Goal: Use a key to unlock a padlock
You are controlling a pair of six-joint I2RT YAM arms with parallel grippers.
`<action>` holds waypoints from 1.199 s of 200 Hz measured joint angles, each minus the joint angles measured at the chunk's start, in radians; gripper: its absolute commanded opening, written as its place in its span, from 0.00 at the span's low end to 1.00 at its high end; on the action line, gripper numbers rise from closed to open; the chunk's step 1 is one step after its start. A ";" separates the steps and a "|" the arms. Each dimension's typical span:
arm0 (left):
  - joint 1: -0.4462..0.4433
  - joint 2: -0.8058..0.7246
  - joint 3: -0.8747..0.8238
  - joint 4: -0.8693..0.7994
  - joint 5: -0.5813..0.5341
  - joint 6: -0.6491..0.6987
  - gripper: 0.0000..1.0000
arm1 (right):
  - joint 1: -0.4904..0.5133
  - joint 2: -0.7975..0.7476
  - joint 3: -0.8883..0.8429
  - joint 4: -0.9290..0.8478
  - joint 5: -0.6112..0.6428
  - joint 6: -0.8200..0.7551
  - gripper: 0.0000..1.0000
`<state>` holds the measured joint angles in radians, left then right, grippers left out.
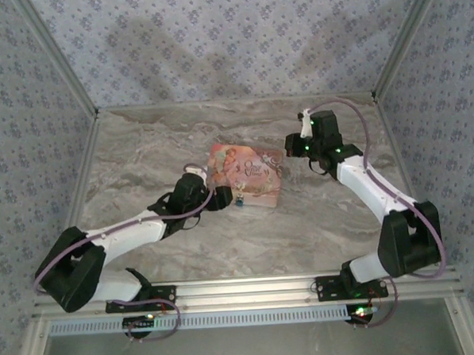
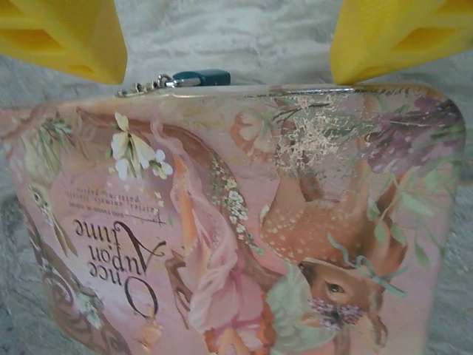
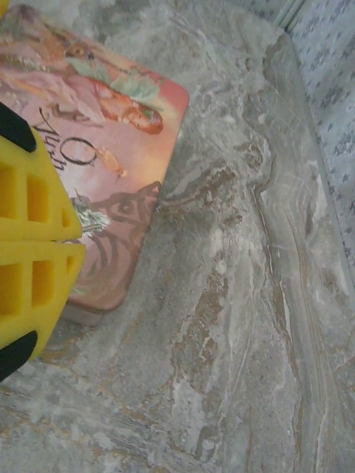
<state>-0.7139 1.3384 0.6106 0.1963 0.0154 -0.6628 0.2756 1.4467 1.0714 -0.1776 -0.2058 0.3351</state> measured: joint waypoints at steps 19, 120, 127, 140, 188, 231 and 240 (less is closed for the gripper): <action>0.008 0.019 0.002 0.038 0.013 0.003 0.98 | 0.011 0.066 0.042 -0.002 0.048 -0.023 0.00; -0.075 0.111 -0.204 0.431 -0.002 0.000 0.98 | 0.066 0.279 0.148 0.018 0.235 -0.134 0.00; -0.075 0.132 -0.204 0.463 -0.002 0.000 0.98 | 0.066 0.284 0.151 0.018 0.244 -0.139 0.00; -0.076 0.176 -0.204 0.525 -0.002 0.001 0.98 | 0.066 0.295 0.157 0.018 0.253 -0.145 0.00; -0.103 0.338 -0.192 0.705 0.022 0.040 0.98 | 0.068 0.335 0.164 0.021 0.274 -0.164 0.00; -0.138 0.424 -0.163 0.811 0.017 0.090 0.98 | 0.068 0.345 0.164 0.022 0.274 -0.172 0.00; -0.140 0.441 -0.154 0.828 0.019 0.098 0.98 | 0.068 0.346 0.164 0.024 0.274 -0.172 0.00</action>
<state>-0.8539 1.7794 0.4561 1.0245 0.0341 -0.5644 0.3431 1.7924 1.2350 -0.1539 0.0681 0.1631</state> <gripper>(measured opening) 0.979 0.065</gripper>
